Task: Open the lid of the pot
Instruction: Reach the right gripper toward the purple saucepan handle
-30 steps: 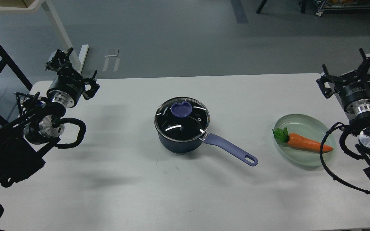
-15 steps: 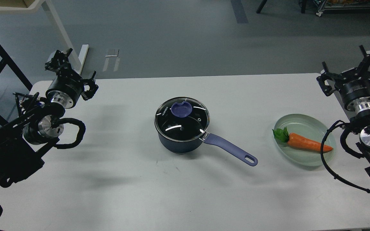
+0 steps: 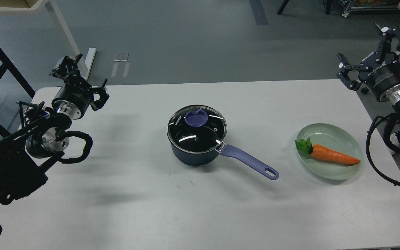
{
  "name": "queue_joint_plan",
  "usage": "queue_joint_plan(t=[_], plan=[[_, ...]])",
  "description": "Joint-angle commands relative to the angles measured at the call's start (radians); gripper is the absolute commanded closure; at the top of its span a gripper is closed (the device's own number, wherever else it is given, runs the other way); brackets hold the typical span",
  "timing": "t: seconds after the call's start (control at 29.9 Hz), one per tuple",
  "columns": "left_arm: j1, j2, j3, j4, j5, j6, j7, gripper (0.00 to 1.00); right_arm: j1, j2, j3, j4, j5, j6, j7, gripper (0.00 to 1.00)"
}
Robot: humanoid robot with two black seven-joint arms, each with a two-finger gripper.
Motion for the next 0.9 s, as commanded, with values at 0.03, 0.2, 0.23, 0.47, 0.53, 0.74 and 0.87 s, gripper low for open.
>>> queue_joint_plan(t=[0.03, 0.2, 0.23, 0.47, 0.53, 0.74, 0.87], plan=[[-0.001, 0.015, 0.016, -0.001, 0.001, -0.015, 0.002, 0.01, 0.187, -0.083, -0.244, 0.09, -0.173, -0.043, 0.0, 0.0], [-0.001, 0.04, 0.018, -0.04, 0.001, -0.019, 0.002, 0.01, 0.383, -0.11, -0.482, 0.148, -0.362, -0.066, -0.003, 0.0], [-0.001, 0.042, 0.018, -0.049, 0.001, -0.017, 0.002, 0.01, 0.428, -0.106, -0.54, 0.151, -0.399, -0.066, -0.003, 0.0], [-0.004, 0.04, 0.018, -0.078, 0.001, -0.011, 0.003, 0.01, 0.683, -0.071, -0.838, 0.231, -0.547, -0.075, -0.019, 0.0], [-0.004, 0.043, 0.018, -0.078, 0.001, -0.014, 0.005, 0.01, 0.735, -0.06, -0.896, 0.257, -0.592, -0.075, -0.029, 0.0], [-0.004, 0.046, 0.019, -0.078, 0.001, -0.017, 0.005, 0.01, 0.85, 0.005, -1.047, 0.335, -0.781, -0.112, -0.063, 0.0], [-0.006, 0.046, 0.018, -0.078, 0.001, -0.017, 0.005, 0.01, 0.945, 0.064, -1.171, 0.39, -0.877, -0.152, -0.143, 0.0]])
